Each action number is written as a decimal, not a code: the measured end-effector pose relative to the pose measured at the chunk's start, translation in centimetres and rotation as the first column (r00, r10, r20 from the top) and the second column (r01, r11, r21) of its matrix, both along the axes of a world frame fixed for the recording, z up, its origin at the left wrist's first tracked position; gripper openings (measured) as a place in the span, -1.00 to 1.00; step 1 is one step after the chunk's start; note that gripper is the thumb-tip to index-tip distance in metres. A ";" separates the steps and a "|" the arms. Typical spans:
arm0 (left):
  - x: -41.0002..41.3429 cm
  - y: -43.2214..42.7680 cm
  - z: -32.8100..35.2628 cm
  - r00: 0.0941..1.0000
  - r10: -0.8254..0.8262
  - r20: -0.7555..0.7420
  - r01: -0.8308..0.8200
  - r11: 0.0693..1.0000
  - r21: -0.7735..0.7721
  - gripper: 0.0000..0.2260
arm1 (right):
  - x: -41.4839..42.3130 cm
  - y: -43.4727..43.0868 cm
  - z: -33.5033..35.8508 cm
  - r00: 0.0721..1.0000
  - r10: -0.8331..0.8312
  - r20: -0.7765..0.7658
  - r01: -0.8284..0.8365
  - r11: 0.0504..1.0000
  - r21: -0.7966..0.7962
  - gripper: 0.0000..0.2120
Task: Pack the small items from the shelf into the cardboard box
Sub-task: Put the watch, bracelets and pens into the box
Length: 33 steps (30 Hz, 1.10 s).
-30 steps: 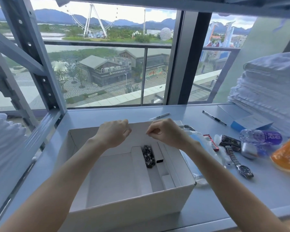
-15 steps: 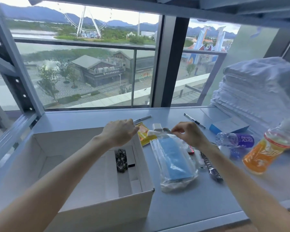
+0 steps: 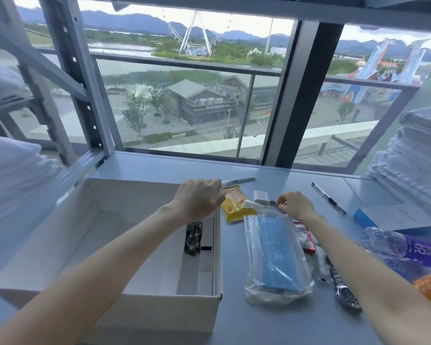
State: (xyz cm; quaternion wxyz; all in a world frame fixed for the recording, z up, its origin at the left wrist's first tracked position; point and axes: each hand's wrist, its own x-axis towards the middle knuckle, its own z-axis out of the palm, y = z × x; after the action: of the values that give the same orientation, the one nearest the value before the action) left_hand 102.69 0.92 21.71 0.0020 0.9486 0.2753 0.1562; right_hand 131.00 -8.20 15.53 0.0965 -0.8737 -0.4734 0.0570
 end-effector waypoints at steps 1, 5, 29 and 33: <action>0.0 0.1 -0.1 1.000 -0.001 0.002 0.001 1.000 0.005 -0.68 | 0.2 0.3 -0.2 1.000 -0.001 0.003 0.001 1.000 -0.008 -0.79; 0.1 0.3 -0.3 1.000 0.004 0.003 -0.005 1.000 0.018 -0.68 | 0.4 1.0 -0.9 1.000 -0.004 0.004 0.004 0.999 -0.035 -0.80; -3.5 2.4 0.2 0.979 -0.184 -0.092 0.182 0.983 -0.025 -0.48 | -6.4 0.1 9.4 0.968 0.232 0.097 -0.247 0.804 0.542 -0.95; -7.4 5.0 0.8 0.985 -0.110 -0.136 0.113 0.994 0.014 -0.46 | -10.9 -0.1 12.2 0.919 0.394 -0.008 -0.316 0.749 0.582 -0.91</action>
State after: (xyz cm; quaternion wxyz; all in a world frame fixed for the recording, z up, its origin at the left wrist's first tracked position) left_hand 95.29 5.87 22.52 -0.0182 0.9709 0.2196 0.0941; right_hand 120.07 -8.29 27.71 0.3712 -0.6924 -0.6185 -0.0129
